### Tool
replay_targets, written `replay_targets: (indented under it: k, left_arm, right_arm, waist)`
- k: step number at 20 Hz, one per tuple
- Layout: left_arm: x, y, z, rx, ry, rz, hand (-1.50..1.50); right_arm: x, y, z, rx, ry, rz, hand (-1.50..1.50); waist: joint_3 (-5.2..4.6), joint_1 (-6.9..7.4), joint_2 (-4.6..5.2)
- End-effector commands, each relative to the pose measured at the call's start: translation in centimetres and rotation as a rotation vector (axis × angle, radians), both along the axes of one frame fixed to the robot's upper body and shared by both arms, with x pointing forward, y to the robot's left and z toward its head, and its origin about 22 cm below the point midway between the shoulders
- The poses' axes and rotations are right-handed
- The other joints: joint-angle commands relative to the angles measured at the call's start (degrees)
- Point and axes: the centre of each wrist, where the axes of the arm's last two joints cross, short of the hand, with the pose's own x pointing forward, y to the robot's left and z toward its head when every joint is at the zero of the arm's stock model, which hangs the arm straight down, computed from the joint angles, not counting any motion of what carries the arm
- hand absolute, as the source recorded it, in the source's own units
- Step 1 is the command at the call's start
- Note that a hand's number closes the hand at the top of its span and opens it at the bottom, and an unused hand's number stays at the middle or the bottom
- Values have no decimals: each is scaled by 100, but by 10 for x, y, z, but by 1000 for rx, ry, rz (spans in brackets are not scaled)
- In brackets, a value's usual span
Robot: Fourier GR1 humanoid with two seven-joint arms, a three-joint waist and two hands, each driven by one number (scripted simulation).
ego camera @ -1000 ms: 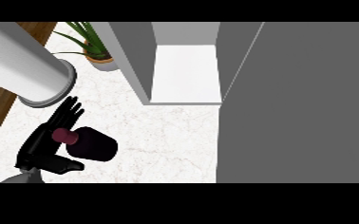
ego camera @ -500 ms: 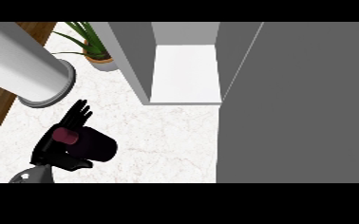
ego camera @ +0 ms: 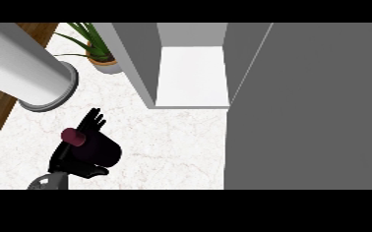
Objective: Pick up the wine, place it into the cabinet and close the cabinet
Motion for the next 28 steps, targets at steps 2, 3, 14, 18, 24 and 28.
replay_targets:
  k: [2, 3, 14, 18, 24, 28]
  left_arm:
    - [11, 5, -6, -101, 25, 9, -150]
    - [-3, 13, -4, -103, 25, -6, -150]
    - [-1, -11, -25, -148, 23, 6, 150]
    - [-4, 2, -23, -181, 29, -32, 150]
    - [15, -20, -20, -132, 18, -62, 150]
    - [3, 5, -20, -124, -16, -43, 150]
  right_arm:
    - [0, -2, -4, 3, -17, 4, -150]
    - [-7, 6, 1, -6, -15, -8, -150]
    - [6, 1, 5, -8, -20, -33, -150]
    - [-1, -10, 2, 20, -10, -10, -150]
    - [18, -2, -12, -17, -10, -14, -150]
    - [7, 4, 4, -15, -7, -8, -150]
  waist:
    - [-3, -33, 10]
    - [1, 9, -4]
    - [-5, -28, 13]
    - [-4, -40, 13]
    - [-6, -34, 23]
    - [-12, -47, 28]
